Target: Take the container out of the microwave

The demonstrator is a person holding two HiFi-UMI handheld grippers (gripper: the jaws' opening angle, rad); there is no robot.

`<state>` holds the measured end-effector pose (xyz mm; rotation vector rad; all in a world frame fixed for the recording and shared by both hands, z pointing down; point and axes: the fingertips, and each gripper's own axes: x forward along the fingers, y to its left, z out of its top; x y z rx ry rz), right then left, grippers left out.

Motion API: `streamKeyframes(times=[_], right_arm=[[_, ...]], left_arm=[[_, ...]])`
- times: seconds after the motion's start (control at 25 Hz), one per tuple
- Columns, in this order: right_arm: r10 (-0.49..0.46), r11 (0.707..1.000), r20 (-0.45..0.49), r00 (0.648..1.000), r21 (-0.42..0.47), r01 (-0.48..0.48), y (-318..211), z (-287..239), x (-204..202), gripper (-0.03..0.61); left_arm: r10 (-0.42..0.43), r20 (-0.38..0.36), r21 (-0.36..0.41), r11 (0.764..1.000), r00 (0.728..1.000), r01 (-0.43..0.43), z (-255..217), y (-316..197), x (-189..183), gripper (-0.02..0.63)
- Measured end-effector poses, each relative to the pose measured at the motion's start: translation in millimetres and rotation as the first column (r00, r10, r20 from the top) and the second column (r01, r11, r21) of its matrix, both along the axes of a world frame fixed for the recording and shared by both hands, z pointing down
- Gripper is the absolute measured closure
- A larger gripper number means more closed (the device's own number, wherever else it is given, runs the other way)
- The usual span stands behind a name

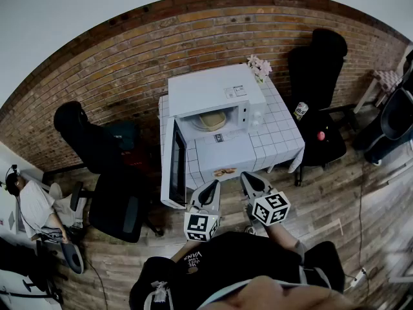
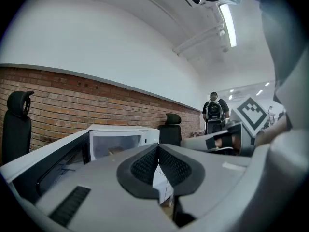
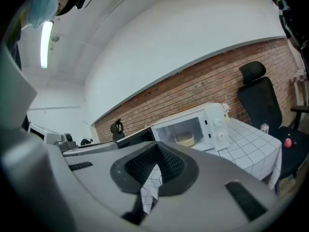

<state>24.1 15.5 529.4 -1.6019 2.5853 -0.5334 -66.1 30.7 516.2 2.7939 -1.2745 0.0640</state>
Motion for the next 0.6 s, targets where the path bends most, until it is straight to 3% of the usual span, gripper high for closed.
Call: streamKeyframes(times=[0.32,0.6], right_arm=[[-0.015,0.992,-0.063,0.998,0.121,0.023,-6.4,-15.0,4.3,0.574],[-0.036,0.997,-0.018,0.999,0.06,0.037,-17.5,-3.4,28.0,0.574]], left_arm=[[-0.029,-0.001,-0.003,1.0,1.0,0.029,2.2,-11.7,9.3,0.603],[-0.065,-0.014,0.004,0.998,0.998,0.065,3.6,-19.5,29.1,0.603]])
